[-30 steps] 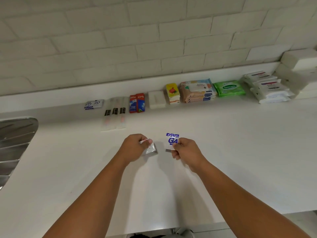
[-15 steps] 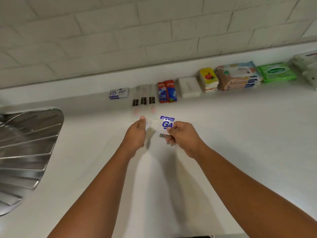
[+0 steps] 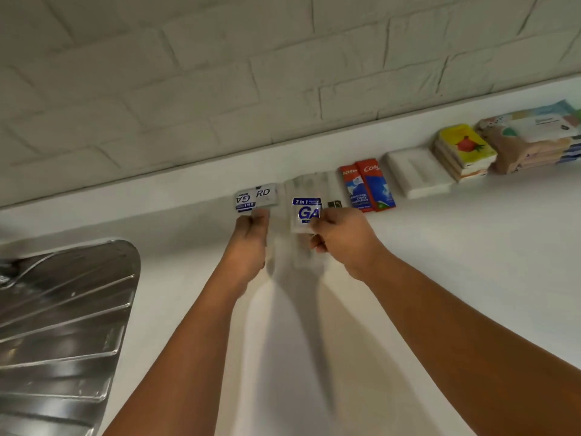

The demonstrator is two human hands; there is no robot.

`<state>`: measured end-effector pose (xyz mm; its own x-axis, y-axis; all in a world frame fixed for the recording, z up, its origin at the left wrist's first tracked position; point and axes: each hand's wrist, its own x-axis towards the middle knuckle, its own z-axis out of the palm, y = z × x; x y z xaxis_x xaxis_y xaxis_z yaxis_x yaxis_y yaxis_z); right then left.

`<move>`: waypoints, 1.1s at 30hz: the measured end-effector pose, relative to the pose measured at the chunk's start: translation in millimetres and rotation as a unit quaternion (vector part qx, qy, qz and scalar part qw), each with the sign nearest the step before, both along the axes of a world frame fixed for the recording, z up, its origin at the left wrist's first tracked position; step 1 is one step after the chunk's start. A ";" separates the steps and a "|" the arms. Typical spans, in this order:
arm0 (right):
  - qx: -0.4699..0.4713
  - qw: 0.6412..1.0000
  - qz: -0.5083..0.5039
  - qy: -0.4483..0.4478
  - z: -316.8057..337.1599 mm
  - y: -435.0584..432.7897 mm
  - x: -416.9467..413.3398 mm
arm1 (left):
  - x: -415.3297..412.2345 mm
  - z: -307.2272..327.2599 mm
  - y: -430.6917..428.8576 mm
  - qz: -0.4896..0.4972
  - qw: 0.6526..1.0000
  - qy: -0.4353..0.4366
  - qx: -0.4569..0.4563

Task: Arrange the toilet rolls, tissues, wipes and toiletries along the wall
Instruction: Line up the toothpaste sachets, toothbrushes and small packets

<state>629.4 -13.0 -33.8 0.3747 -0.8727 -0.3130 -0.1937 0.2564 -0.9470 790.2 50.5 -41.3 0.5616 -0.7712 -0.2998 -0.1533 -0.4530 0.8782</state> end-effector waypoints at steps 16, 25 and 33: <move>-0.095 0.981 0.005 0.172 -16.4 -69.9 119.1 | 128.3 -23.0 -59.9 0.066 0.995 -0.054 -0.054; -0.062 0.974 0.010 0.216 -26.8 -92.5 138.5 | 138.5 -37.2 -72.9 0.068 0.996 -0.049 -0.042; -0.135 0.954 0.011 0.266 -30.5 -90.9 144.3 | 137.6 -51.8 -73.1 0.042 0.987 -0.148 -0.035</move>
